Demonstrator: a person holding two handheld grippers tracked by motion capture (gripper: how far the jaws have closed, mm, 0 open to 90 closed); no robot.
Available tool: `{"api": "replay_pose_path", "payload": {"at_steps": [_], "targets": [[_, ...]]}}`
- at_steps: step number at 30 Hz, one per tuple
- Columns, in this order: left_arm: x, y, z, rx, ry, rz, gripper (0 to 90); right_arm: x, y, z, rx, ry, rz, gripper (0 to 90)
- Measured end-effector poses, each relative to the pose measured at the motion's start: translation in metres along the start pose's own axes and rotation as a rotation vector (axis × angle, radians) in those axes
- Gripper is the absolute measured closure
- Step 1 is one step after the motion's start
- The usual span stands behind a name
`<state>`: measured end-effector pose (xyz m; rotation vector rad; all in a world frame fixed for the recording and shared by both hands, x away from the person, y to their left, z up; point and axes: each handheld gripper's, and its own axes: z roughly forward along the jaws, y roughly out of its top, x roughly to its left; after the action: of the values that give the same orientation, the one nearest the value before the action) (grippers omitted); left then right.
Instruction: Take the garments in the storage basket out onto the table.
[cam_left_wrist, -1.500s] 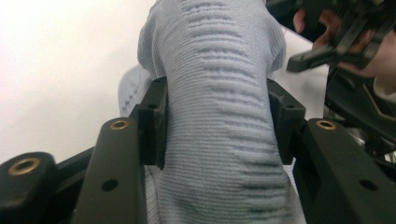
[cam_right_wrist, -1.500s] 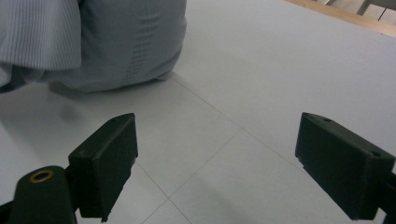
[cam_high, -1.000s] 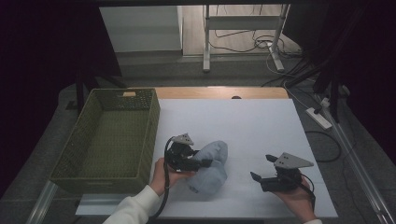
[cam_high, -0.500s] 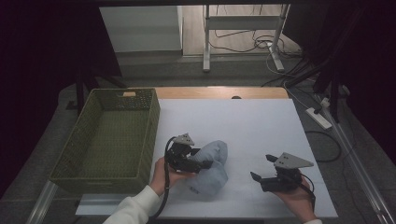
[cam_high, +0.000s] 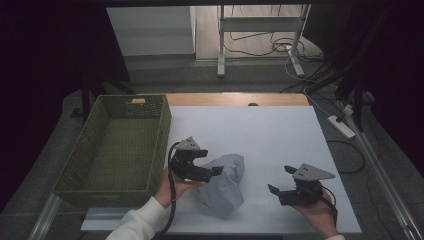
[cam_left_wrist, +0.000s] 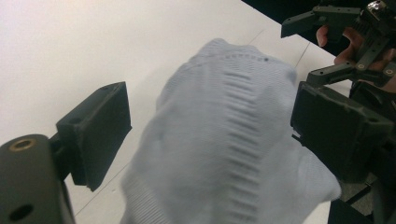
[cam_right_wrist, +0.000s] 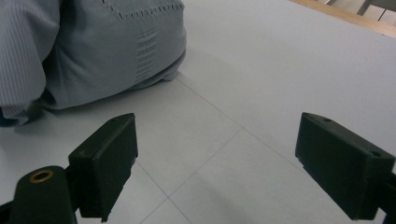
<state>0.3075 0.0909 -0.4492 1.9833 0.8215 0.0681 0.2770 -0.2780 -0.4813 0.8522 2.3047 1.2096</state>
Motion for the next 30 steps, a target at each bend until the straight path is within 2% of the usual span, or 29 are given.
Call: {"api": "replay_pose_path", "payload": {"at_steps": [13,30], "targets": [[0.007,-0.005,-0.030,-0.066,0.004,-0.026,15.1,-0.003,0.001,0.002,-0.005,0.009,0.017,13.2],[0.004,-0.009,-0.060,-0.080,0.035,-0.014,17.0,0.001,0.001,0.001,-0.009,0.005,0.011,13.3]]}}
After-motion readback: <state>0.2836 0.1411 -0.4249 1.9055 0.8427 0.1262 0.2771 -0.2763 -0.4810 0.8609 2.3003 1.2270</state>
